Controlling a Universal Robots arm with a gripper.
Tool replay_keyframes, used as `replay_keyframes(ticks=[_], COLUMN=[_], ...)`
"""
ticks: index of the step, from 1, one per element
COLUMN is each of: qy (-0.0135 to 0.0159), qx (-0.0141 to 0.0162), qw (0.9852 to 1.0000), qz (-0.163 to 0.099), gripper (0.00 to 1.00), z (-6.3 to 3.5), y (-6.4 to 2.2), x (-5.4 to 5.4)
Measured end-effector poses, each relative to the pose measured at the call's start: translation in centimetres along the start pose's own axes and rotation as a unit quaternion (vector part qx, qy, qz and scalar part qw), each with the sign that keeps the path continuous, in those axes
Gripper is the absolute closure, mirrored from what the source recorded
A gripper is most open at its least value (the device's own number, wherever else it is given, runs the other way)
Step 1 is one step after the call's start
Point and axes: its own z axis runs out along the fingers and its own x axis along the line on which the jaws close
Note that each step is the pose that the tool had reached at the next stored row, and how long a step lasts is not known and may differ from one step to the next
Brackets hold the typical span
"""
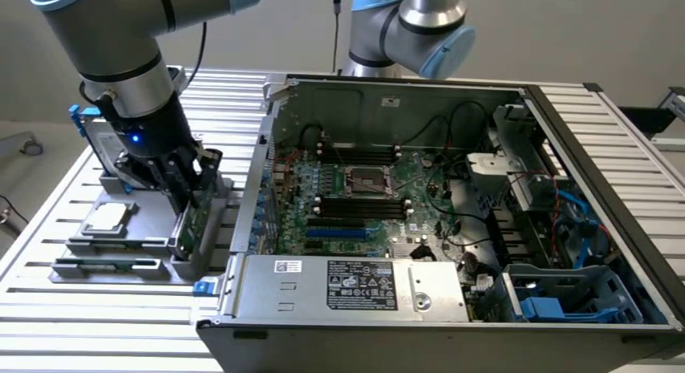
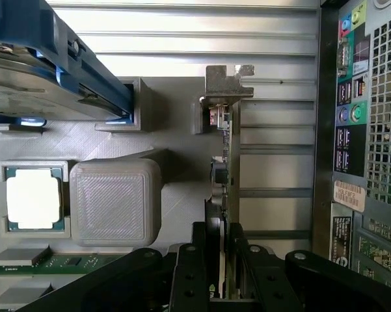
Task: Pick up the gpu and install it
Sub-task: 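Pick up the gpu and move the gpu toward the slot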
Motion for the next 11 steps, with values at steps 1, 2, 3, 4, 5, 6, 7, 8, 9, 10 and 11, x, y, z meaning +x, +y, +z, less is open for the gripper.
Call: replay_keyframes(ticks=[1,2,3,4,5,6,7,8,9,10,11], qy=[0.0,0.0,0.0,0.0,0.0,-0.0002,-0.0002,-0.0001,-0.0001,-0.0001,0.0], qx=[0.0,0.0,0.0,0.0,-0.0001,-0.0003,-0.0006,-0.0006,-0.0006,-0.0008,-0.0009], qw=[1.0,1.0,1.0,1.0,1.0,1.0,1.0,1.0,1.0,1.0,1.0], qz=[0.0,0.0,0.0,0.0,0.0,0.0,0.0,0.0,0.0,0.0,0.0], gripper=[0.74,0.74,0.74,0.74,0.74,0.74,0.74,0.74,0.74,0.74,0.74], z=[0.0,0.0,0.0,0.0,0.0,-0.01,-0.04,-0.11,-0.19,-0.28,-0.43], y=[0.0,0.0,0.0,0.0,0.0,0.0,0.01,0.01,0.01,0.01,0.01], x=[0.0,0.0,0.0,0.0,0.0,0.0,0.0,0.0,0.0,0.0,-0.01])
